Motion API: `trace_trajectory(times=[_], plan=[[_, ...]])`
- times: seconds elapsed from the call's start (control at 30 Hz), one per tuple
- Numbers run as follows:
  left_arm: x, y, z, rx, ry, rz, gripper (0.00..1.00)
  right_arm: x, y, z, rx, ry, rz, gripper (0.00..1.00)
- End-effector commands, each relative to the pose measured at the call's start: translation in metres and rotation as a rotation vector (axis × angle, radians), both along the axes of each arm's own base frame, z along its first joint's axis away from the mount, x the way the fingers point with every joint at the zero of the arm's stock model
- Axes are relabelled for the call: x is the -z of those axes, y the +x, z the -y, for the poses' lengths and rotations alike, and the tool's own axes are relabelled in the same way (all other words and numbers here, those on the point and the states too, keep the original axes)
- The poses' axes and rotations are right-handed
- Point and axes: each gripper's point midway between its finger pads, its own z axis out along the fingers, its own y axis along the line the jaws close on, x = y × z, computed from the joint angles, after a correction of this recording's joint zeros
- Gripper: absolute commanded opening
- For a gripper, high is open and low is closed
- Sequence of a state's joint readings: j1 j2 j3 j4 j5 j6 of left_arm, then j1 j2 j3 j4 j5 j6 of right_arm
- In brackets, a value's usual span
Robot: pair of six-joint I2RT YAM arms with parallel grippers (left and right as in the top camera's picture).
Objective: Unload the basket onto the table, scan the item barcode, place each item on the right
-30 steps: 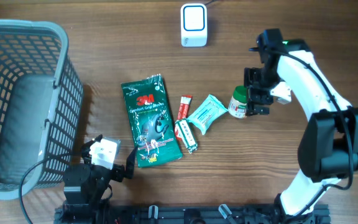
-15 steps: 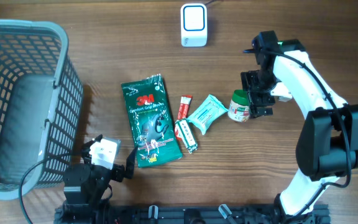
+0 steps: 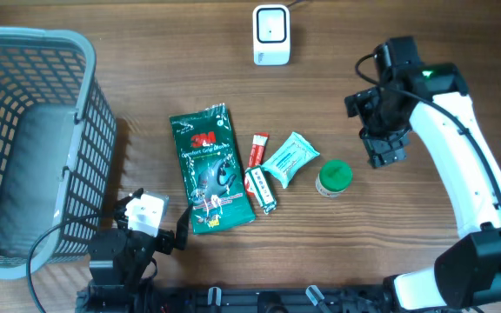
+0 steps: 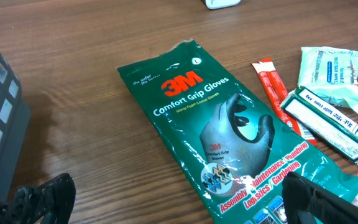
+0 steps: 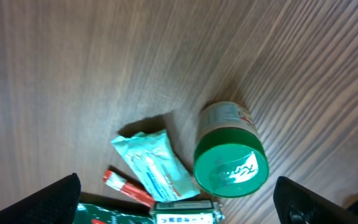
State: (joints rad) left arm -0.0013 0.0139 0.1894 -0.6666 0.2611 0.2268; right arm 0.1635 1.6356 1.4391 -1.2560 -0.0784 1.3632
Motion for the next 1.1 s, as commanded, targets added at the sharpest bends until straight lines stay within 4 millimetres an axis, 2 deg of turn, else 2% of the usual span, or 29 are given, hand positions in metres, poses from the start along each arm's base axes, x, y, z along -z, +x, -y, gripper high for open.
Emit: trace_trajectory(times=[0.0, 0.1, 0.33, 0.5, 0.6, 0.8, 0.87, 0.97, 1.07], plan=[[0.001, 0.000, 0.002, 0.010, -0.014, 0.001, 1.00, 0.018, -0.009, -0.012, -0.072, -0.009, -0.036, 1.00], [0.001, 0.000, 0.002, 0.010, -0.014, 0.001, 1.00, 0.035, -0.029, -0.025, -0.128, -0.022, -0.094, 1.00], [0.001, 0.000, 0.002, 0.010, -0.014, 0.001, 1.00, 0.089, -0.050, -0.039, -0.173, 0.010, -0.120, 1.00], [0.001, 0.000, 0.002, 0.010, -0.014, 0.001, 1.00, 0.105, -0.063, -0.036, -0.173, 0.006, -0.150, 1.00], [0.001, 0.000, 0.002, 0.010, -0.014, 0.001, 1.00, 0.112, -0.065, -0.035, -0.179, 0.007, -0.146, 1.00], [0.001, 0.000, 0.002, 0.010, -0.014, 0.001, 1.00, 0.136, -0.056, -0.036, -0.234, 0.014, -0.054, 0.99], [0.001, 0.000, 0.002, 0.010, -0.014, 0.001, 1.00, 0.140, -0.059, -0.035, -0.234, 0.013, -0.058, 0.92], [0.001, 0.000, 0.002, 0.010, -0.014, 0.001, 1.00, 0.141, -0.061, -0.035, -0.252, 0.012, -0.061, 0.76], [0.001, 0.000, 0.002, 0.010, -0.014, 0.001, 1.00, 0.141, -0.062, -0.034, -0.290, 0.008, -0.061, 0.65]])
